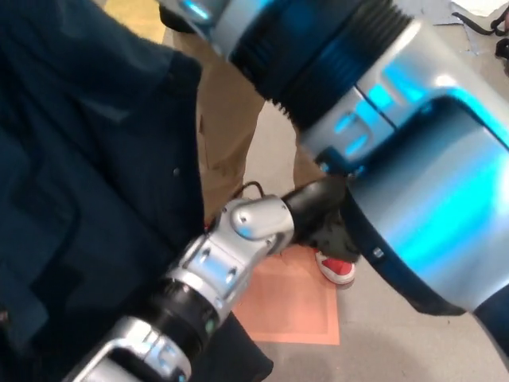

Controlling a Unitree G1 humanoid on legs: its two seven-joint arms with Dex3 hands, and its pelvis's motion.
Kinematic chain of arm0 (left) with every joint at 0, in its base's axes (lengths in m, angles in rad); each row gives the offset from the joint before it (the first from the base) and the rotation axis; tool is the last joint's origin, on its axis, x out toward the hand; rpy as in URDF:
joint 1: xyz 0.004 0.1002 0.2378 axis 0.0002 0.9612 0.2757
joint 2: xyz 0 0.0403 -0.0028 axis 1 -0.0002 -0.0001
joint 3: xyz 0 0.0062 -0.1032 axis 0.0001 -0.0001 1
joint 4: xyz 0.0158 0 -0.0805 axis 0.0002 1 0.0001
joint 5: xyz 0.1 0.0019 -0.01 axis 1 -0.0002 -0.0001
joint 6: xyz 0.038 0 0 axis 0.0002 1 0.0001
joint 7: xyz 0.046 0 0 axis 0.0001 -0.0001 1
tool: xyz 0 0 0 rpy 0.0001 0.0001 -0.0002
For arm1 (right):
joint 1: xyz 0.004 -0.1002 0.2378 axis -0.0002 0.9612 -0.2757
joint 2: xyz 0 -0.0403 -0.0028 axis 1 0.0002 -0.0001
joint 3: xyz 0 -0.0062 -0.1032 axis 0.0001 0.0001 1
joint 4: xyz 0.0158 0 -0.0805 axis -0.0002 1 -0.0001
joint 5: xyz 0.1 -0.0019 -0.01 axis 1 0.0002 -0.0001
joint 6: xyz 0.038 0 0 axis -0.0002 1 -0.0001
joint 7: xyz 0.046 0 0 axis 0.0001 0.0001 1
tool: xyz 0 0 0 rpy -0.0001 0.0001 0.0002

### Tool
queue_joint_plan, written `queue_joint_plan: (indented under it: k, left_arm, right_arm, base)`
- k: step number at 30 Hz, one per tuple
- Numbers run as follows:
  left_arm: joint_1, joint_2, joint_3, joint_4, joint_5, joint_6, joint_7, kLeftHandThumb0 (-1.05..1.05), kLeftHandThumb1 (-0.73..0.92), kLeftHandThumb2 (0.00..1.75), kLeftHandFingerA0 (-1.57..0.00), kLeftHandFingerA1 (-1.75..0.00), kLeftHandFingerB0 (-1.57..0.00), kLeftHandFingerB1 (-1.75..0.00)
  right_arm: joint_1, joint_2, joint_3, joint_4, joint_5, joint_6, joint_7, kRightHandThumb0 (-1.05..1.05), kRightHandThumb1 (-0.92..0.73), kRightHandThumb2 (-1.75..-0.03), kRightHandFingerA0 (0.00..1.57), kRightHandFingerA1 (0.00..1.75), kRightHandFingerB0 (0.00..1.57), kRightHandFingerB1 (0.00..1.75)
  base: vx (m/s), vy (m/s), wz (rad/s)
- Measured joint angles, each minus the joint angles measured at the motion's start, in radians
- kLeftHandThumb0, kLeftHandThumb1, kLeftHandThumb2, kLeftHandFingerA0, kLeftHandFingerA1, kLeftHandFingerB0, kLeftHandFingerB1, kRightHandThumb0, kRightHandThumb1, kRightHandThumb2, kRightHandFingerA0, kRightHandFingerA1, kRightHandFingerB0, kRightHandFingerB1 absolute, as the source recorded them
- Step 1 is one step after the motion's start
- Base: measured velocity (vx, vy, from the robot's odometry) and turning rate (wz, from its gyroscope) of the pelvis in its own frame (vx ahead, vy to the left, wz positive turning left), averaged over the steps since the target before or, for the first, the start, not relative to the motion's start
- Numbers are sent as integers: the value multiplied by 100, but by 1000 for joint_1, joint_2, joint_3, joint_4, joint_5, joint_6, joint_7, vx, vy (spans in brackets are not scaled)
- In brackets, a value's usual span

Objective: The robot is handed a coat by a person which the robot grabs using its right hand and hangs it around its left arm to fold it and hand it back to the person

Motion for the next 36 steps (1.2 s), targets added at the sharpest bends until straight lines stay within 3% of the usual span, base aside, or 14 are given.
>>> queue_joint_plan:
  k: [1,2,3,4,6,7,22,24,26,27,28,30,32,36]
  left_arm:
    - [-15,2,6,25,3,-6,11,-43,68,109,-46,-61,-24,-50]
    - [-24,4,14,41,3,-10,15,-69,85,66,-22,-31,-25,-29]
    - [-41,10,36,70,2,-16,23,-37,46,105,-1,-50,0,-46]
    - [-55,15,55,91,1,-18,31,-78,81,65,-12,-28,-17,-28]
    - [-74,24,84,117,-1,-18,39,-83,65,100,-3,-40,-15,-45]
    - [-89,31,109,139,-3,-18,47,-37,48,106,0,-49,0,-47]
    - [-210,151,353,328,-25,-42,107,-36,52,108,0,-49,0,-47]
    - [-217,164,382,345,-28,-47,114,-70,85,66,-12,-30,-14,-29]
    - [-219,173,403,358,-31,-51,119,-34,54,108,-1,-49,0,-46]
    - [-219,178,415,364,-33,-53,121,-34,54,108,-1,-49,0,-46]
    - [-219,182,425,368,-34,-54,122,-66,84,66,-18,-30,-22,-30]
    - [-219,191,448,379,-37,-60,128,-67,83,65,-18,-30,-20,-30]
    - [-219,196,469,390,-40,-66,134,-35,52,108,0,-48,0,-46]
    - [-219,205,498,404,-42,-76,141,-35,53,108,0,-49,0,-46]
  right_arm:
    - [11,-1,0,-29,0,3,8,-29,-79,-63,109,73,97,71]
    - [18,-1,0,-51,0,6,15,-31,-81,-64,113,78,96,71]
    - [30,-3,-1,-96,0,15,31,-33,-82,-64,110,81,106,67]
    - [40,-4,-2,-136,0,24,44,-32,-82,-64,114,82,110,65]
    - [55,-8,-5,-192,0,38,64,-33,-82,-65,114,88,113,66]
    - [66,-13,-9,-237,0,50,80,-33,-84,-65,114,94,114,67]
    - [160,-245,-215,-687,73,251,307,-39,-86,-66,111,54,115,62]
    - [184,-295,-265,-722,96,286,338,-37,-86,-66,112,59,114,62]
    - [207,-335,-305,-747,110,313,362,-35,-87,-66,113,56,110,62]
    - [220,-358,-328,-758,120,328,374,-35,-87,-66,113,56,110,62]
    - [231,-375,-348,-768,129,340,383,-35,-86,-65,113,57,111,64]
    - [267,-424,-408,-794,153,377,409,-34,-86,-66,113,57,113,65]
    - [305,-465,-462,-816,177,409,431,-32,-88,-66,116,61,111,73]
    - [421,-533,-588,-873,230,465,470,-30,-89,-67,115,64,109,74]
  base:
    - [0,0,0]
    - [0,0,0]
    - [0,0,0]
    - [0,0,0]
    - [0,0,0]
    - [0,0,0]
    - [0,0,0]
    - [0,0,0]
    - [0,0,0]
    - [0,0,0]
    - [0,0,0]
    - [0,0,0]
    - [0,0,0]
    - [0,0,0]
